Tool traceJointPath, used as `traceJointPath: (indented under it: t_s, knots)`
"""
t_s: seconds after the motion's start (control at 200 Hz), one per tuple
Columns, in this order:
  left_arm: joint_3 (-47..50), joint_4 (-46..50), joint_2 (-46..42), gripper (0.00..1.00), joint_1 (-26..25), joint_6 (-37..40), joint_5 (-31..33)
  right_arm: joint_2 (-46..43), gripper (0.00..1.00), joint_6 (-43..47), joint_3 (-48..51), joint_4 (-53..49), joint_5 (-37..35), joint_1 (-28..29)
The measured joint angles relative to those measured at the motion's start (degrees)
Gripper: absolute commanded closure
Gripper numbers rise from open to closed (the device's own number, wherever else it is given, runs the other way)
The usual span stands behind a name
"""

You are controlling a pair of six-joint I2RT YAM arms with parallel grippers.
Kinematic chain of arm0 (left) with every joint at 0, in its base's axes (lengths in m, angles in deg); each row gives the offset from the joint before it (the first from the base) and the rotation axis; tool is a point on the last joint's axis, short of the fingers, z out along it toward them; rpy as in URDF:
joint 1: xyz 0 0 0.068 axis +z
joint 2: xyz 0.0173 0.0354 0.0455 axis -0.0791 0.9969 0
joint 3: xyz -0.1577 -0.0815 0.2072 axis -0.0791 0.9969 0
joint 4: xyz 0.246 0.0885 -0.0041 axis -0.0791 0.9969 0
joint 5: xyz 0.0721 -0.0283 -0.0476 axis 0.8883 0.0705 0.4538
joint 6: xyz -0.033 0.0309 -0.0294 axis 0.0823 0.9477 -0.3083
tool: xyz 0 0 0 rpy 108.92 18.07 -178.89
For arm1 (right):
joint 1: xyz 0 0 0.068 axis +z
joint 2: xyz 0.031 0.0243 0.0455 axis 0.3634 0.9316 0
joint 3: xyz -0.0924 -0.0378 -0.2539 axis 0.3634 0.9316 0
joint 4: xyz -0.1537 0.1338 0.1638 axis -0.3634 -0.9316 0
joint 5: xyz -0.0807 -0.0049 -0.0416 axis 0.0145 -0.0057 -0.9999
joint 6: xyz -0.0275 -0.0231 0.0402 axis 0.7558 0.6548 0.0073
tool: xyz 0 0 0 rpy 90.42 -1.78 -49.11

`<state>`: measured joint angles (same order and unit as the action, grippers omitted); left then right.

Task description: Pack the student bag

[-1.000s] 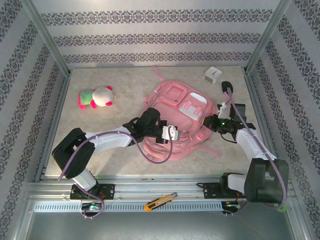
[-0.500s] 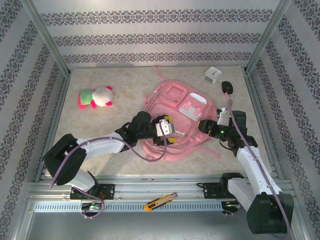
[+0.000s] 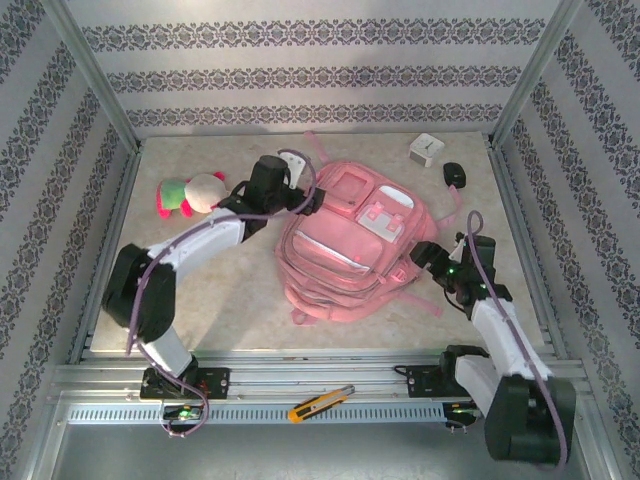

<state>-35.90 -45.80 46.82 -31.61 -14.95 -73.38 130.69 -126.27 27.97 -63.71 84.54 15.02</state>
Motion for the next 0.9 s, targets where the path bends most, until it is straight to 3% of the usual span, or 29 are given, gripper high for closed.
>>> traceJointPath:
  t_s: [0.115, 0.22, 0.415, 0.49, 0.635, 0.784, 0.899]
  knots:
    - [-3.67, 3.26, 7.08, 0.0, 3.13, -5.05, -0.61, 9.35, 0.16, -2.82, -2.01, 4.66, 3.3, 0.02]
    - [-3.56, 3.45, 11.19, 0.06, 3.93, -8.5, -3.3, 14.29, 0.16, -4.57, -3.37, 8.61, 5.25, 0.37]
    - [4.33, -7.06, 11.69, 0.15, 3.96, -16.13, -6.71, 19.23, 0.26, -6.12, -3.58, 14.05, 4.83, 3.3]
    - [8.41, -11.91, 10.51, 0.17, 3.93, -19.04, -6.99, 21.97, 0.31, -6.38, -3.96, 16.41, 4.44, 4.7]
    - [18.4, -17.09, 4.33, 0.18, 3.96, -23.34, -4.2, 27.96, 0.33, -6.56, -7.76, 20.41, 2.21, 8.63]
    - [30.32, -19.96, -4.55, 0.16, 3.96, -27.19, 0.92, 34.77, 0.3, -6.54, -14.19, 23.39, -0.94, 13.62]
    - [32.74, -19.28, -6.64, 0.14, 3.96, -27.56, 3.15, 38.34, 0.26, -6.78, -18.32, 25.18, -3.54, 16.02]
